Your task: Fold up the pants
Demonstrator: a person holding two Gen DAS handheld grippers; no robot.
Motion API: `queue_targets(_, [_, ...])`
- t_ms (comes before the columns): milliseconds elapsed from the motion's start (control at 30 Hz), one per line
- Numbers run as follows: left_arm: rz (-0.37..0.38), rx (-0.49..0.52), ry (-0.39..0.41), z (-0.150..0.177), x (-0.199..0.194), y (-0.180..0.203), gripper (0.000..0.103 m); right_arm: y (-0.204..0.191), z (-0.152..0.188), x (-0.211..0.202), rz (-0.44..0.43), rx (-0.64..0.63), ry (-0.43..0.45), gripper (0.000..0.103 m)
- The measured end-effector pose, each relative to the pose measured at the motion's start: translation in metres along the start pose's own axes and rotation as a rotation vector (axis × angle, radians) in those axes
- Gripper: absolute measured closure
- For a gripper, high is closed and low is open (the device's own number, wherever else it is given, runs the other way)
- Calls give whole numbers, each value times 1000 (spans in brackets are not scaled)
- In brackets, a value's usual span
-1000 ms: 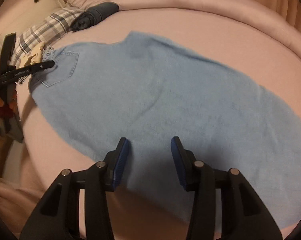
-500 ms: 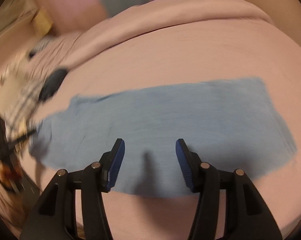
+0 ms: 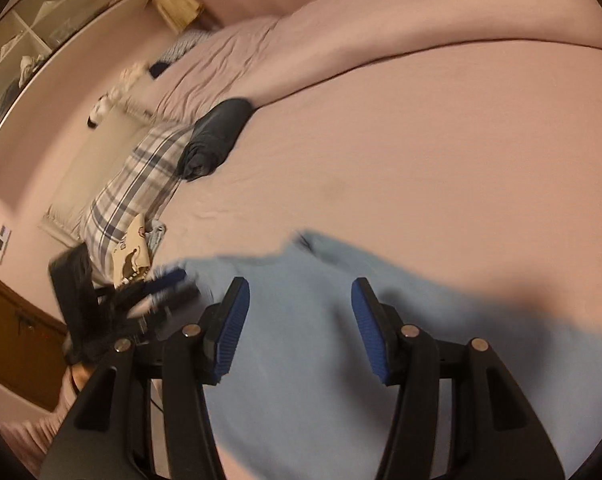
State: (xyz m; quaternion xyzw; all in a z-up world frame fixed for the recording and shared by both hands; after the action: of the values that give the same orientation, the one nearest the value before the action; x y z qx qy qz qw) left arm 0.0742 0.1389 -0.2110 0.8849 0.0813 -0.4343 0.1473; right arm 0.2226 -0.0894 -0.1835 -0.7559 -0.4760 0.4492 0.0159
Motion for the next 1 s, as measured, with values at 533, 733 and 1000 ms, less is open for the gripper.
queue_targets(533, [-41,41,-2,8,25,-36,46,17,-21,103,-130,124,-316,94])
queue_targets(733, [-97,63,-36,6,13,-28,46,18,-34,71,-33,105,-207,84])
queue_targets(1000, [102,213,-16,-1,-4,69,46,0,-2,-52,201,-139,-142,83])
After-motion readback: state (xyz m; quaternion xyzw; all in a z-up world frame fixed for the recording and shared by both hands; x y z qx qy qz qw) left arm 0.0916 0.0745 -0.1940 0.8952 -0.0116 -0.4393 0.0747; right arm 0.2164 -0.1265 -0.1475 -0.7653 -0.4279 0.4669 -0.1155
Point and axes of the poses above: each gripper's, at about its wrist camera, not at the fingertips, and x roughly the way its jaws point, y to its right, z to its underside, the point moved 5 cm from there along x, roughly the way its jaws point, and after that the axes turned 15 degrees about -x, right-handed, at the moved point
